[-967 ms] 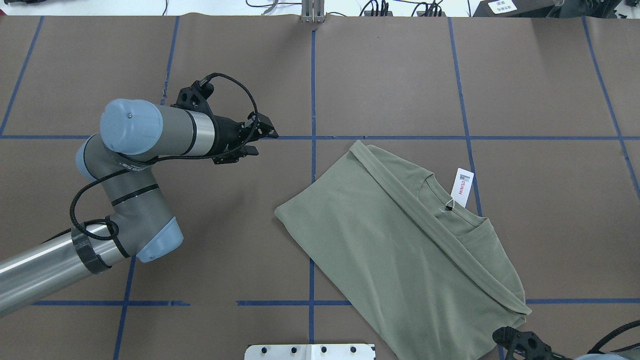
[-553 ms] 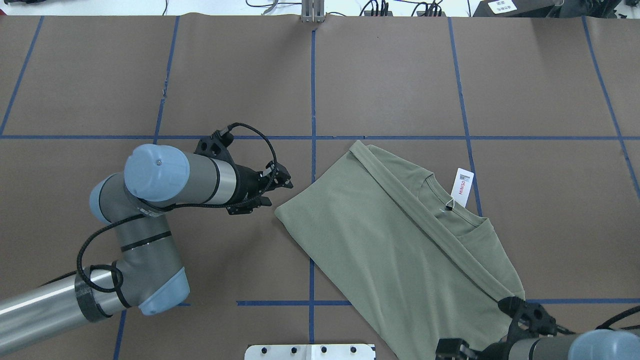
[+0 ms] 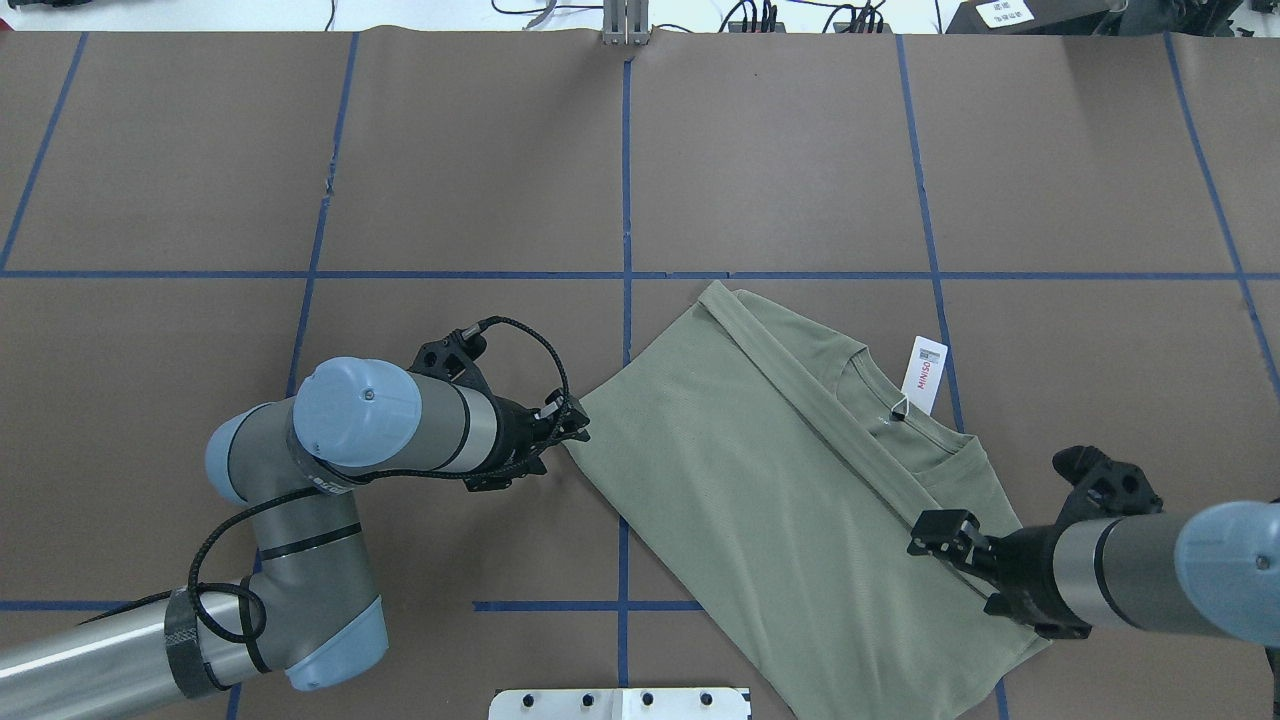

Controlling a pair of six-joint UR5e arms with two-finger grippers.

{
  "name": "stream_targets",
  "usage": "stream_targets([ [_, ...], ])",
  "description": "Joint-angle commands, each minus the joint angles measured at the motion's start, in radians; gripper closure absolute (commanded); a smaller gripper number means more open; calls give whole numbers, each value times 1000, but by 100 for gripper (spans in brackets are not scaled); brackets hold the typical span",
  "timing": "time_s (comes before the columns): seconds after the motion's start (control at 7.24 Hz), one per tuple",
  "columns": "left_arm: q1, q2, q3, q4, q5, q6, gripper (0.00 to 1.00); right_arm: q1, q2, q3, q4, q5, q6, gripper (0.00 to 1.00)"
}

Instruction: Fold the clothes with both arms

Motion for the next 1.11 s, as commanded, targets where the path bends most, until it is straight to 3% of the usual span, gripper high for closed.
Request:
stream_targets([
  [0.0,3,-9,10,5,19,6,45,33,10,-18,-1,8,-32,0],
  [0.14,3,-12,13,2,43,7,50,31,10,-20,-1,8,-32,0],
  [0.28,3,-21,19,3,57,7,63,30,11,-29,-1,8,-32,0],
  [0.41,3,-38,45,2,57,7,86,28,13,-35,-1,8,-32,0],
  [0.55,3,-44,48,3,60,9,100,28,11,-37,-1,8,-32,0],
  [0.83,-49,-46,51,12,127,170,100,28,13,-35,-1,8,-32,0],
  [0.97,-148,-70,72,11,132,252,100,28,16,-34,-1,8,-32,0],
])
